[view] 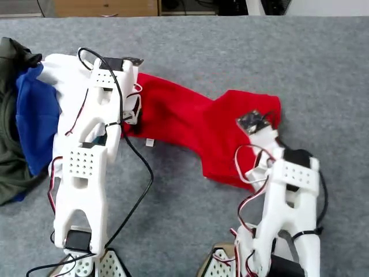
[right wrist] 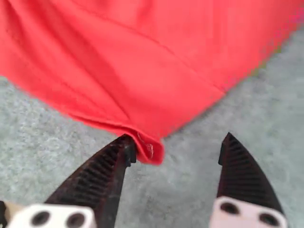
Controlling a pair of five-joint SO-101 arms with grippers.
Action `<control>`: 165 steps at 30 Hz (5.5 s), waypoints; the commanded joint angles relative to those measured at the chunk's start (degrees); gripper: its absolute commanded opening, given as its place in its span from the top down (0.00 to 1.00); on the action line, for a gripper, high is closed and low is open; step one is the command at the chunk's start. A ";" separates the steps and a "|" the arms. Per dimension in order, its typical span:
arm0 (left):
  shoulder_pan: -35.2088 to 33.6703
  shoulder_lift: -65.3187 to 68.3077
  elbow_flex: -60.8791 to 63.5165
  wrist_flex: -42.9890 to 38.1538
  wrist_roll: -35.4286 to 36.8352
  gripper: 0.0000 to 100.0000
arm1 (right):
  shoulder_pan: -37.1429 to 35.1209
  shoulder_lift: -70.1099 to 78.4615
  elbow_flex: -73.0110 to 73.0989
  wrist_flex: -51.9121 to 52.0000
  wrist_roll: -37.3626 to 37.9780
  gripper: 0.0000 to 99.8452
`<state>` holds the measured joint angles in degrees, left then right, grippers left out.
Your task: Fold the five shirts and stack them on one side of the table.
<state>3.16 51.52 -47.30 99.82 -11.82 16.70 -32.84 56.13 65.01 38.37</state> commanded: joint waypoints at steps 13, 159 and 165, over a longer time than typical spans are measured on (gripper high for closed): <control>1.58 -36.00 15.30 0.88 -1.85 0.76 | 3.03 -3.74 -22.02 13.45 -0.53 0.91; -9.76 -9.54 -48.18 1.23 3.08 0.98 | -4.70 48.75 -102.73 37.36 -4.31 1.00; -11.96 -23.96 -24.97 1.32 2.20 0.98 | -5.05 26.86 -74.86 35.16 -0.44 1.00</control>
<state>-7.74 37.36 -84.66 100.18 -9.19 12.57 6.20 -31.25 101.23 36.26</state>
